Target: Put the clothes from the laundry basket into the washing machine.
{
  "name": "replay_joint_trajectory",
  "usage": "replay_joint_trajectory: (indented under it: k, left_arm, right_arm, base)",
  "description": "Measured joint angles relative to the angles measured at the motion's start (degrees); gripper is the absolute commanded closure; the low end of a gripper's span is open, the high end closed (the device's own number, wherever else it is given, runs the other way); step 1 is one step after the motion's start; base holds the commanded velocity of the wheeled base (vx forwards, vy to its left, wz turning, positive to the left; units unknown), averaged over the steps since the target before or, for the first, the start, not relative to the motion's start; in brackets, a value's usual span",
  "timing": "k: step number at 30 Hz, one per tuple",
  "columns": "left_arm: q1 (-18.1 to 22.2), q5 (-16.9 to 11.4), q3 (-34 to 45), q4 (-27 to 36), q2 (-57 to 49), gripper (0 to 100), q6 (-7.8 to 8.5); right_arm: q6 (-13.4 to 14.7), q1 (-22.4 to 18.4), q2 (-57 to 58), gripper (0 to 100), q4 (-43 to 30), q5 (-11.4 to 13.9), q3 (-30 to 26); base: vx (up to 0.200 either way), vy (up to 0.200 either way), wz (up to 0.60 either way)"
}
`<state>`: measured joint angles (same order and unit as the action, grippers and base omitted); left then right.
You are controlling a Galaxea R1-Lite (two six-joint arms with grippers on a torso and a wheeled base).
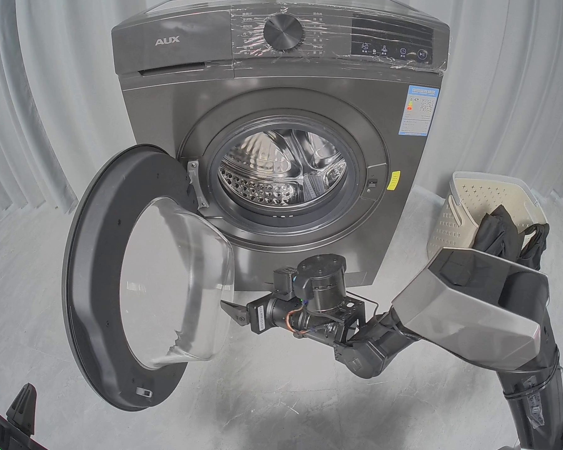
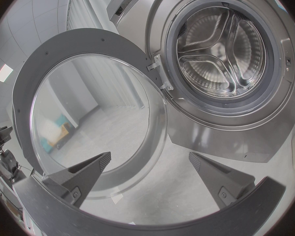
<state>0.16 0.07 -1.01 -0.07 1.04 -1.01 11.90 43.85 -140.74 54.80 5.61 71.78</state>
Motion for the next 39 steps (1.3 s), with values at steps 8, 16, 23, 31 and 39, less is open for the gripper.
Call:
replay_joint_trajectory:
  k: [8, 16, 23, 31, 39]
  left_arm:
    - [0.0, 0.0, 0.0, 0.0, 0.0, 100, 0.00]
    - [0.0, 0.0, 0.0, 0.0, 0.0, 100, -0.05]
    - [0.0, 0.0, 0.0, 0.0, 0.0, 100, -0.10]
    - [0.0, 0.0, 0.0, 0.0, 0.0, 100, -0.11]
    - [0.0, 0.0, 0.0, 0.0, 0.0, 100, -0.11]
  right_arm:
    - [3.2, 2.8, -3.4, 0, -0.2, -1.9, 7.7]
    - [4.0, 2.3, -2.9, 0, 0.1, -3.2, 8.1]
    - [2.2, -0.3, 3.6, 0, -0.2, -5.5, -0.2]
    - [-2.0, -5.1, 16.6, 0, 3.2, -6.3, -19.6]
    - [-5.6, -14.0, 34.9, 0, 9.7, -4.9, -40.1]
  base:
    - [0.000, 0.000, 0.00]
    - [0.000, 0.000, 0.00]
    - [0.000, 0.000, 0.00]
    - [0.000, 0.000, 0.00]
    - [0.000, 0.000, 0.00]
